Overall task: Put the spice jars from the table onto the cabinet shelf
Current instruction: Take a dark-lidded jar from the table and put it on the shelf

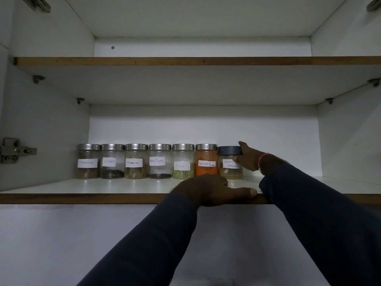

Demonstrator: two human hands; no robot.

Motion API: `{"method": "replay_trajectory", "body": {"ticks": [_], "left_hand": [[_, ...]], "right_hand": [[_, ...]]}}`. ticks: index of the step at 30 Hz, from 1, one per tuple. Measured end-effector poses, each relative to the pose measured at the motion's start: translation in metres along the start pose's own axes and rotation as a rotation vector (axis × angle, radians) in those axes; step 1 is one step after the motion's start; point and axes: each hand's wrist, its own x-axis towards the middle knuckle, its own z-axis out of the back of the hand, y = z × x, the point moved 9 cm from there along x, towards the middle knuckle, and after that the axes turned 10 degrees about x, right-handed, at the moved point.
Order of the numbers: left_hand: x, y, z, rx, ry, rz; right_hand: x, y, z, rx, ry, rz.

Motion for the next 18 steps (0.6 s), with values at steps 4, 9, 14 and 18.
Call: {"method": "replay_trajectory", "body": {"ticks": [4,9,14,18], "left_hand": [[-0.009,-0.006,0.014,0.065,-0.210,-0.067],[-0.032,-0.014,0.035,0.257,-0.493,-0.094],[-0.047,-0.022,0.036,0.380,-0.609,-0.066],[-0.082,-0.034,0.009,0.387,-0.751,-0.056]], "right_hand": [[-0.007,0.003,0.004,0.010,-0.082,-0.002],[-0.055,0.037,-0.005,-0.229,-0.047,0.159],[-0.161,0.046,-0.001,-0.238,-0.040,0.316],[-0.283,-0.011,-0.027,-0.332,-0.228,0.527]]}}
